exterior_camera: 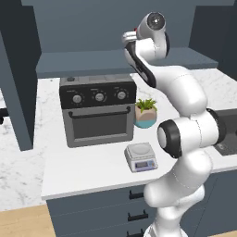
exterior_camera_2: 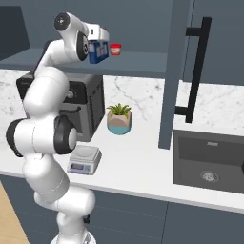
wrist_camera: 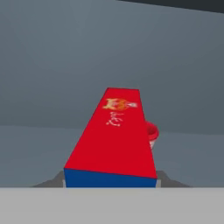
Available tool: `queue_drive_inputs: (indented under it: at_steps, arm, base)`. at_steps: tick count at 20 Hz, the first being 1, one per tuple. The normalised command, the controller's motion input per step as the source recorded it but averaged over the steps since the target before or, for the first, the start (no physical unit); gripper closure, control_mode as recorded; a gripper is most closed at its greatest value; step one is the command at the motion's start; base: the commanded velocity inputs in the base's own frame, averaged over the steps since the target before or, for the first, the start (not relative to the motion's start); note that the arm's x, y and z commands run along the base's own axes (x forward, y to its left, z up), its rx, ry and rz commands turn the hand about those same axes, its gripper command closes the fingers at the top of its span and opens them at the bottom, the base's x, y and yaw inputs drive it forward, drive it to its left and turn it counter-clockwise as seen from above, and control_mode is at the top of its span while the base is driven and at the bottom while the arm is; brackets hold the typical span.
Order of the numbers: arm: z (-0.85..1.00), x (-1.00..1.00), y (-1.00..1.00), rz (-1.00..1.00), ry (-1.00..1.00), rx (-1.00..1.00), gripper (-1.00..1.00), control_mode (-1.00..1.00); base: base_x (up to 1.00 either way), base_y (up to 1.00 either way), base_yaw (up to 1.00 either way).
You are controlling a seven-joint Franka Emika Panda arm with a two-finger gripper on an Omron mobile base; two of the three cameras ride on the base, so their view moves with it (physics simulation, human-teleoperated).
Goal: Pick the boxed food and place it on the digital scale for weighing, and close the cabinet.
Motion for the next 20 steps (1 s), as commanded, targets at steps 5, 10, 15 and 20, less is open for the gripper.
queue_drive_inputs:
  at_steps: [5, 10, 15, 20]
  arm:
    - [-0.03, -0.95, 0.14, 0.00, -0.18, 0.01, 1.00, -1.00]
    - [0.01, -1.00, 0.00, 0.00, -0.23, 0.07, 1.00, -1.00]
    - [0.37, -1.00, 0.00, 0.05, -0.04, 0.09, 1.00, -1.00]
    - [0.47, -1.00, 0.00, 0.13, 0.11, 0.04, 1.00, -1.00]
  base:
    - [0.00, 0.00, 0.00]
    - [0.00, 0.00, 0.00]
    - [0.00, 0.00, 0.00]
    - [0.00, 0.00, 0.00]
